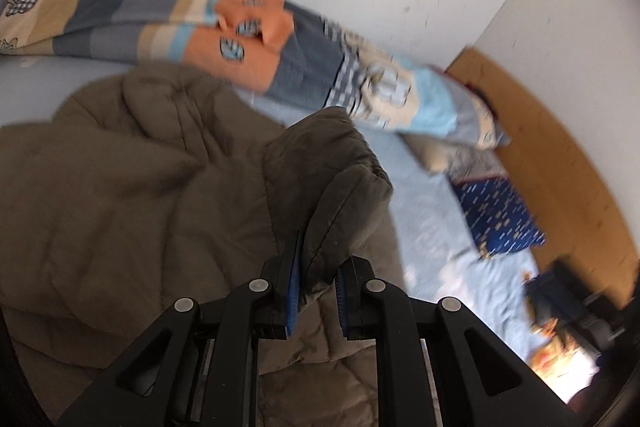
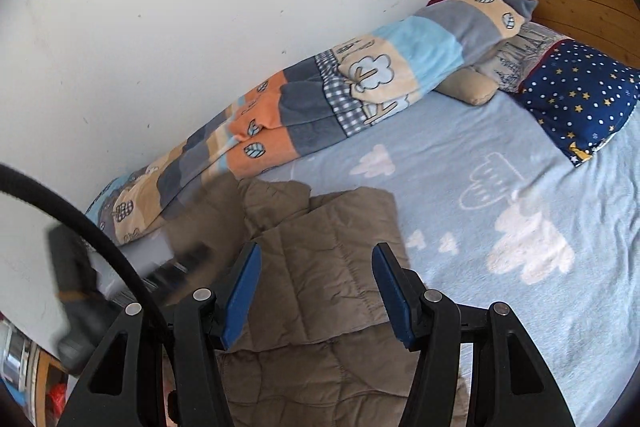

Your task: Fold large clothes

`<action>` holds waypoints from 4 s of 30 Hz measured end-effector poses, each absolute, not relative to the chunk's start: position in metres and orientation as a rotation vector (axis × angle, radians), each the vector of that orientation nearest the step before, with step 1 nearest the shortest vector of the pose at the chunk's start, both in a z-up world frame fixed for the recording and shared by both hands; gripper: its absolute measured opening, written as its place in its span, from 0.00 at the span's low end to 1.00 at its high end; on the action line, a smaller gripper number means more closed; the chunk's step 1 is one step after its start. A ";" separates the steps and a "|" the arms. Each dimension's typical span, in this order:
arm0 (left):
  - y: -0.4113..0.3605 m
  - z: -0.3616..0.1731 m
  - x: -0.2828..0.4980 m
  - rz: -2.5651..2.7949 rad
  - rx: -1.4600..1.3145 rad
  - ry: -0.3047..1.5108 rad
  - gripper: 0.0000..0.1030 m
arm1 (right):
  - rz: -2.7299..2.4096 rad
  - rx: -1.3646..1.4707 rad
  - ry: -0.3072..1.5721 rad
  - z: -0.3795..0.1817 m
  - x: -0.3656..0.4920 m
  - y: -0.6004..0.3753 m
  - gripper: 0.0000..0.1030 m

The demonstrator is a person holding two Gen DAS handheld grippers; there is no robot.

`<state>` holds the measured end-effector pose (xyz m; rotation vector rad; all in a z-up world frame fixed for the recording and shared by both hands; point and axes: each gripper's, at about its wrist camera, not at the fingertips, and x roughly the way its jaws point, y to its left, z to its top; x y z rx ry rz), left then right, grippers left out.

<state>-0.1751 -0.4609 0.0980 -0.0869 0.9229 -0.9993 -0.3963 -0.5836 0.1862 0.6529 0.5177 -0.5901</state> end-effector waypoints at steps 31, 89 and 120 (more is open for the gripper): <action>-0.357 0.112 -0.175 -0.992 -0.050 1.011 0.83 | -0.607 0.804 0.509 0.176 -0.410 -0.611 0.61; -0.226 0.062 -0.051 -0.483 0.249 0.985 0.50 | -0.596 0.891 0.802 0.067 -0.308 -0.589 0.42; -0.278 0.072 -0.068 -0.730 0.143 0.890 0.63 | -0.556 0.531 0.759 0.100 -0.282 -0.545 0.43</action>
